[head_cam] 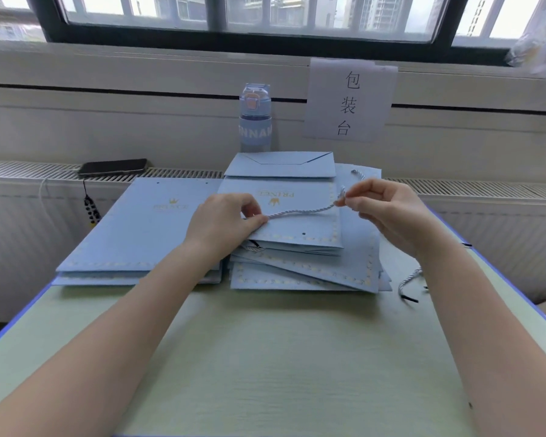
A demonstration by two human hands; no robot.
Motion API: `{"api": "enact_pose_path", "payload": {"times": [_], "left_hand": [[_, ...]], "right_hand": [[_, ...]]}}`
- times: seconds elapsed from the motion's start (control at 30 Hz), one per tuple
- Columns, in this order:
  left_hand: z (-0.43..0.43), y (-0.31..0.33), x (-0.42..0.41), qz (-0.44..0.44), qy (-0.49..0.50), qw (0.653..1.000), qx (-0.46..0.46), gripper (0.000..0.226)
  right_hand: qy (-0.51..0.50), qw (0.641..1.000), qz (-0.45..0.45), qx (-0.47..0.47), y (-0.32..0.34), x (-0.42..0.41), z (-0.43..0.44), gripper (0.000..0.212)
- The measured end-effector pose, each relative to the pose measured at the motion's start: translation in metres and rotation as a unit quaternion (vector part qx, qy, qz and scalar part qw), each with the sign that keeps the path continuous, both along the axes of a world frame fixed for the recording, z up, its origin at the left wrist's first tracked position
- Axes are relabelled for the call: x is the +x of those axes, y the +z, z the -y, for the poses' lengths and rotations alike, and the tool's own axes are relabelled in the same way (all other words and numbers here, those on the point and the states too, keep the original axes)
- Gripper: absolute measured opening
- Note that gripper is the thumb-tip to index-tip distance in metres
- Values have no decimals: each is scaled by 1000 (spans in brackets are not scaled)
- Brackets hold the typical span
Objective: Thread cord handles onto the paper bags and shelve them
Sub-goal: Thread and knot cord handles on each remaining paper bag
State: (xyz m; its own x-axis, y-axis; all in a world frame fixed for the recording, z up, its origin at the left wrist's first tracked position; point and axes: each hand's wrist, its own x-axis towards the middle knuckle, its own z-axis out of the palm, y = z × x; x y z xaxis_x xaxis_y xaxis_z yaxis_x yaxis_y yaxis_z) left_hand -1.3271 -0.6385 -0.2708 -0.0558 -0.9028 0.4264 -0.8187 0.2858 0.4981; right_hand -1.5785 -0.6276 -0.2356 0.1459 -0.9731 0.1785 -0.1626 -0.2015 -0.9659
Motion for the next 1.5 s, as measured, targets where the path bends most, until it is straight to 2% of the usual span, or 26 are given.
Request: {"api": "enact_pose_path", "payload": {"times": [0.13, 0.23, 0.3, 0.37, 0.47, 0.53, 0.73, 0.8, 0.97, 1.03, 1.17, 1.23, 1.33, 1.5], "left_hand": [[4, 0, 6, -9, 116, 992, -36, 8], [11, -5, 13, -23, 100, 994, -37, 4], [12, -7, 13, -23, 48, 995, -82, 4], [9, -4, 9, 3, -58, 986, -159, 9], [0, -1, 1, 88, -225, 961, -132, 38], [-1, -6, -3, 138, -253, 951, -115, 47], [2, -10, 0, 96, -249, 957, -112, 42], [0, -7, 1, 96, -252, 955, -120, 34], [-4, -5, -1, 108, -243, 941, -209, 28], [-5, -7, -2, 86, -230, 940, -238, 28], [-8, -7, -8, 22, -187, 937, -295, 26], [-8, -6, -11, 1, -170, 936, -309, 25], [-10, -5, -13, -9, -126, 932, -339, 23], [-10, -5, -14, 27, -101, 924, -367, 20]], "right_hand": [[5, 1000, 23, 0, -4, 2, 2, 20], [20, 999, 40, 6, -7, 8, 0, 22], [9, 1000, 22, -6, -10, 16, -1, 19], [-15, 999, -32, -37, -12, 25, -2, 16], [-39, 989, -111, -84, -17, 39, -4, 16], [-40, 982, -150, -111, -22, 45, -5, 16], [-43, 967, -198, -154, -28, 47, -4, 15], [-45, 965, -203, -158, -28, 47, -3, 18], [-32, 953, -255, -163, -24, 45, -4, 5], [-27, 950, -269, -156, -22, 43, -4, 20], [-26, 971, -202, -127, -15, 40, -7, 38], [-22, 968, -201, -149, -10, 39, -9, 34], [0, 968, -191, -165, -7, 38, -13, 10], [-3, 967, -201, -158, -8, 39, -11, 16]]}}
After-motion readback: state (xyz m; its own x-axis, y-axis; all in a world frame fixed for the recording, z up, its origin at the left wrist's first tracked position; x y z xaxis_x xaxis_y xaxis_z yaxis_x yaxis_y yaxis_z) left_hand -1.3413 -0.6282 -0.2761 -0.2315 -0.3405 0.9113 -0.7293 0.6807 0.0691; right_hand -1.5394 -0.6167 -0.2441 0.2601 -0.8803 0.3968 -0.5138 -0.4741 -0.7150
